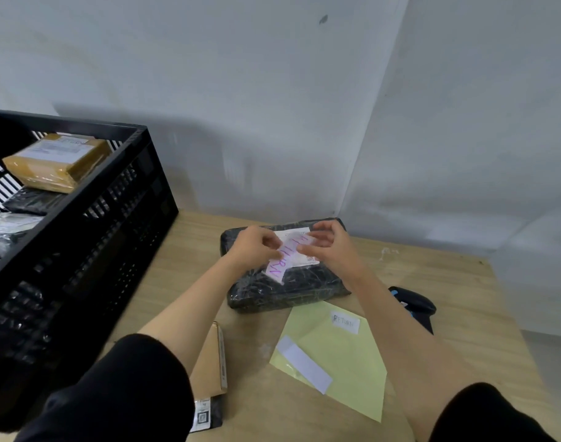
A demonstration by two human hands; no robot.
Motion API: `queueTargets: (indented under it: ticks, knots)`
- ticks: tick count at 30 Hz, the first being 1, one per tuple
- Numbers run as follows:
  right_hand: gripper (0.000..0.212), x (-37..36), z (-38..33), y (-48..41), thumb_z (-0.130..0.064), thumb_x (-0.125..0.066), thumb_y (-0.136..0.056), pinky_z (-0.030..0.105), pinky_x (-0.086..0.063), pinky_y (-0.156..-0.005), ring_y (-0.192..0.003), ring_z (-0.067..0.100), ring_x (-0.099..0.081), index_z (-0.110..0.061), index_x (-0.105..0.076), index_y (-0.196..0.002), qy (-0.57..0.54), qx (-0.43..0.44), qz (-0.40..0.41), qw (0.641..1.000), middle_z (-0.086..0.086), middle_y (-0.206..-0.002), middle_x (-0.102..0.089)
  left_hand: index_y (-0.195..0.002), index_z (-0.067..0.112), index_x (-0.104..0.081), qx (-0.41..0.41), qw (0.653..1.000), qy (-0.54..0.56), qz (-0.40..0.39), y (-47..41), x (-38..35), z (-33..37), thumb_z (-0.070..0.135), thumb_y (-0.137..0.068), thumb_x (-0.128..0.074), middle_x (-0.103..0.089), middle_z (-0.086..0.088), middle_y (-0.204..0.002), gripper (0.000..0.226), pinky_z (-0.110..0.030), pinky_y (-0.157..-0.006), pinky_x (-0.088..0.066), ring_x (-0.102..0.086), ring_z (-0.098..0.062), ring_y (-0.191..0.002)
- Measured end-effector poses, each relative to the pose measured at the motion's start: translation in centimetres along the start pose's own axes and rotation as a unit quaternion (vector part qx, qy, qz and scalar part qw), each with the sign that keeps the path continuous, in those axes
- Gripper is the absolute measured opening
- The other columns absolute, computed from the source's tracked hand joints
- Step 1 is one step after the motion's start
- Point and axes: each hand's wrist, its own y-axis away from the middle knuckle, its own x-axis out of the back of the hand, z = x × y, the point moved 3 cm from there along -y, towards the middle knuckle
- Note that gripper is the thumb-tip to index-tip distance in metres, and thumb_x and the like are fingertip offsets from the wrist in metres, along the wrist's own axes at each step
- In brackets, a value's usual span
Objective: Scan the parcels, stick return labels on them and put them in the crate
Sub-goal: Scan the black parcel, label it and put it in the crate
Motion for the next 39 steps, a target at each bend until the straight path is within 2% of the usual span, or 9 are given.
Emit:
queueTargets:
  ticks: [2, 5, 7, 10, 17, 23, 27, 31, 39]
  knots:
    - [0.053, -0.2, 0.9, 0.5, -0.032, -0.081, -0.074, 0.032, -0.053, -0.078, -0.098, 0.014, -0.064, -0.017, -0.052, -0.116, -0.018, -0.04, 0.021, 0.999, 0.0, -0.11, -0.065, -0.082, 0.006, -0.063, 0.109, 0.968, 0.22, 0.045, 0.5, -0.5, -1.2, -0.002, -0.077, -0.073, -0.071, -0.013, -0.09, 0.014, -0.033, -0.074, -0.059, -0.069, -0.024, -0.08]
    - [0.044, -1.5, 2.0, 1.4, -0.043, -0.075, -0.077, 0.03, -0.052, -0.073, -0.087, 0.013, -0.069, -0.02, -0.058, -0.11, -0.002, -0.109, -0.03, 0.994, -0.002, -0.1, -0.072, -0.081, 0.006, -0.059, 0.206, 0.862, 0.456, 0.08, 1.5, -2.3, -2.3, -0.005, -0.078, -0.071, -0.071, -0.011, -0.08, 0.016, -0.023, -0.061, -0.058, -0.068, -0.019, -0.072]
    - [0.033, -2.1, 2.2, 1.6, -0.042, -0.076, -0.076, 0.028, -0.051, -0.069, -0.076, 0.011, -0.068, -0.024, -0.06, -0.099, -0.001, -0.135, -0.034, 0.99, -0.003, -0.087, -0.074, -0.082, 0.006, -0.059, 0.223, 0.807, 0.538, 0.1, 2.1, -3.5, -2.4, -0.004, -0.079, -0.07, -0.071, -0.01, -0.078, 0.015, -0.019, -0.054, -0.055, -0.066, -0.015, -0.071]
    - [0.017, -2.6, 2.3, 1.4, -0.026, -0.074, -0.078, 0.025, -0.052, -0.059, -0.066, 0.011, -0.068, -0.017, -0.062, -0.086, -0.007, -0.155, -0.016, 0.988, 0.001, -0.078, -0.072, -0.083, 0.007, -0.058, 0.224, 0.781, 0.573, 0.113, 2.7, -5.0, -2.6, -0.005, -0.081, -0.068, -0.07, -0.012, -0.085, 0.016, -0.019, -0.058, -0.055, -0.067, -0.016, -0.075]
    - [0.011, -1.5, 2.4, 0.7, -0.011, -0.062, -0.077, 0.022, -0.048, -0.048, -0.056, 0.015, -0.066, -0.015, -0.056, -0.068, 0.087, -0.142, 0.038, 0.985, 0.006, -0.073, -0.07, -0.085, 0.012, -0.055, 0.202, 0.848, 0.44, 0.215, 2.5, -4.6, -3.4, 0.008, -0.088, -0.063, -0.069, -0.008, -0.088, 0.009, -0.024, -0.063, -0.053, -0.063, -0.013, -0.068]
    - [0.008, 0.6, 2.8, 0.0, -0.019, -0.063, -0.079, 0.023, -0.05, -0.048, -0.052, 0.011, -0.062, -0.019, -0.063, -0.071, 0.121, -0.136, 0.09, 0.979, 0.001, -0.068, -0.07, -0.079, 0.014, -0.058, 0.176, 0.931, 0.271, 0.169, 2.2, -3.7, -4.2, 0.008, -0.082, -0.067, -0.068, -0.003, -0.081, 0.011, -0.025, -0.058, -0.047, -0.06, -0.01, -0.059]
    - [0.008, 1.1, 3.6, -0.5, -0.021, -0.064, -0.08, 0.036, -0.06, -0.067, -0.062, 0.017, -0.066, -0.018, -0.065, -0.073, 0.119, -0.136, 0.119, 0.976, 0.006, -0.075, -0.072, -0.092, 0.014, -0.064, 0.13, 0.98, 0.084, 0.128, 2.0, -4.0, -4.7, 0.014, -0.079, -0.073, -0.066, -0.003, -0.083, 0.016, -0.025, -0.057, -0.045, -0.057, -0.012, -0.068]
    - [0.014, 1.0, 4.3, -0.7, -0.022, -0.065, -0.082, 0.044, -0.057, -0.08, -0.086, 0.028, -0.068, -0.019, -0.064, -0.069, 0.166, -0.126, 0.127, 0.97, 0.009, -0.085, -0.073, -0.109, 0.014, -0.059, 0.104, 0.985, -0.001, 0.141, 1.8, -4.2, -4.6, 0.018, -0.081, -0.073, -0.064, 0.0, -0.082, 0.032, -0.025, -0.063, -0.045, -0.06, -0.014, -0.074]
    - [0.022, 1.0, 4.9, -1.0, -0.028, -0.063, -0.083, 0.027, -0.039, -0.054, -0.063, 0.02, -0.056, -0.011, -0.064, -0.069, 0.283, -0.101, 0.128, 0.945, 0.005, -0.069, -0.065, -0.123, 0.01, -0.05, 0.104, 0.984, -0.028, 0.14, 0.8, -4.4, -4.3, 0.016, -0.082, -0.073, -0.063, 0.0, -0.08, 0.048, -0.025, -0.066, -0.044, -0.059, -0.014, -0.074]
